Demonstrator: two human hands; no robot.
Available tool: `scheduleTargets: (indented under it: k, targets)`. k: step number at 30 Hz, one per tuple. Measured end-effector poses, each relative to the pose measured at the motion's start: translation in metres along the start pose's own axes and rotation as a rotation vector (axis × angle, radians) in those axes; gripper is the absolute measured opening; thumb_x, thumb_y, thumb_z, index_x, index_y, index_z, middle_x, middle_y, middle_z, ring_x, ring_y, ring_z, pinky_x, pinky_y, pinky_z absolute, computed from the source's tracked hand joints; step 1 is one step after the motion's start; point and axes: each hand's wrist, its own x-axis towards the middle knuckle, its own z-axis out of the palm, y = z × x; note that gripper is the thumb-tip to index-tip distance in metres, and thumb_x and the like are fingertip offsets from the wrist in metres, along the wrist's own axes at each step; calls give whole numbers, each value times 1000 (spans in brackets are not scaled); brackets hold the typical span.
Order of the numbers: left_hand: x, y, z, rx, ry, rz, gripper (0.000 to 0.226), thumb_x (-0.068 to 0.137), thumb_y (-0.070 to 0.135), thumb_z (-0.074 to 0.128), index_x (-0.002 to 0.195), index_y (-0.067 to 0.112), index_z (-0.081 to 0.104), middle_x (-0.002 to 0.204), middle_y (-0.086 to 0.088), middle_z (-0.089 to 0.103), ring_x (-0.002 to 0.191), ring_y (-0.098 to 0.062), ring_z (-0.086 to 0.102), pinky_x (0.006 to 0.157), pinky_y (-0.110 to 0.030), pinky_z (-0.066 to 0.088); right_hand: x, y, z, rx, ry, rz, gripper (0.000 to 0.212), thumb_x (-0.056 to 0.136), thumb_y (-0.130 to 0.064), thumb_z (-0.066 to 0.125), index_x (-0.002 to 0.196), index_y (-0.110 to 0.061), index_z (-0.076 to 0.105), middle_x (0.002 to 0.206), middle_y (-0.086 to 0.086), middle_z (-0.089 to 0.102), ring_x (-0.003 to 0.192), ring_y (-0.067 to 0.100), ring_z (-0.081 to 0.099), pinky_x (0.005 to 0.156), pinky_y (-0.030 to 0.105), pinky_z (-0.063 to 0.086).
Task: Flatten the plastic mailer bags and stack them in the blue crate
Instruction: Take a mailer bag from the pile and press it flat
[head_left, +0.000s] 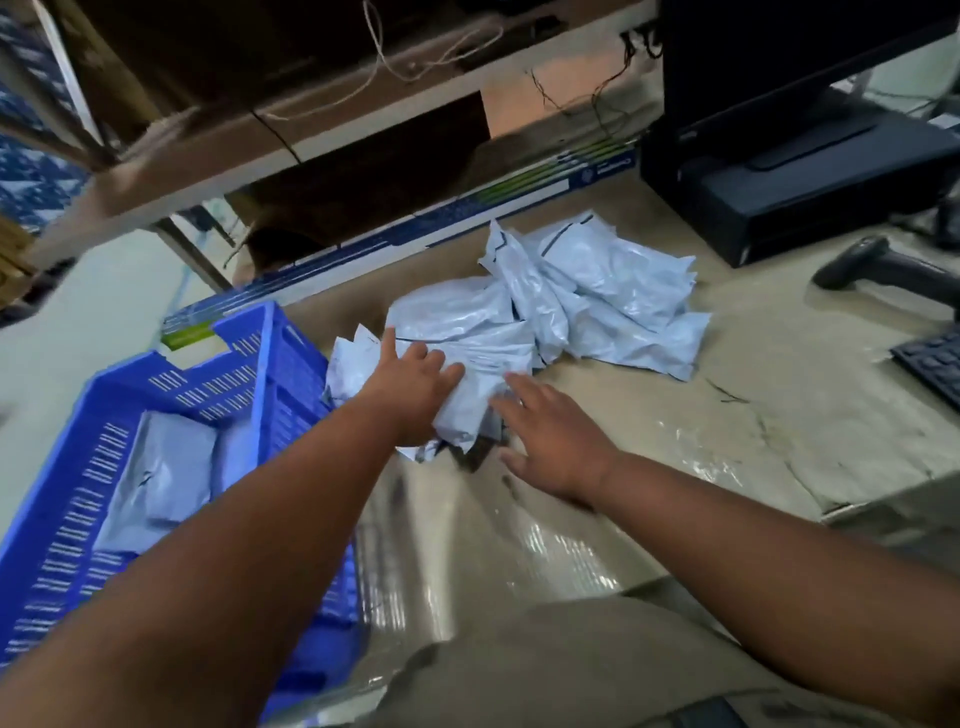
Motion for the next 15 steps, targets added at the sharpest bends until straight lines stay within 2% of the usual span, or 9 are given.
scheduleTargets:
  k: [4,7,9,10,12,13,15]
  targets:
    - [0,22,-13,-9,186,42,99,67,79,67,148,25,46,123,-8,57,119,-35,53,117,-76,16,-6,7,-13,83,106,6,88,87,-58,69,160,-20,37,167,17,28,151,38,32,120,49,37]
    - [-3,53,-23,-88,292,60,98,66,69,72,150,25,47,121,-9,55,114,-35,54,118,-72,21,-19,16,-28,281,87,86,97,84,-60,73,163,-25,29,163,10,32,145,28,38,117,42,40]
    - [-5,80,-31,-184,321,65,99,66,63,68,153,22,42,122,-9,55,109,-35,57,116,-64,30,-27,28,-35,473,72,163,90,84,-54,76,160,-29,35,156,1,43,140,16,45,117,35,40]
    - [-7,94,-35,-253,331,67,99,68,63,66,153,20,41,120,-9,56,104,-35,59,111,-59,37,-31,34,-39,584,77,212,80,86,-45,78,156,-31,42,151,-4,51,136,12,49,117,34,41]
    - [-9,122,-39,-383,345,54,99,71,67,63,154,17,40,115,-8,56,92,-34,62,91,-49,47,-41,46,-44,769,83,330,57,90,-23,77,141,-37,56,137,-13,63,126,8,58,112,34,45]
    - [-10,134,-38,-429,352,41,100,74,71,62,154,17,39,115,-7,56,88,-33,63,82,-45,47,-47,53,-46,800,76,376,52,91,-17,74,136,-38,60,132,-16,66,123,6,60,109,31,47]
    - [-13,155,-31,-512,361,24,101,77,79,59,155,18,39,119,-7,56,91,-31,61,76,-43,49,-61,69,-49,743,26,404,51,93,-13,70,136,-39,61,132,-18,65,122,4,58,103,20,45]
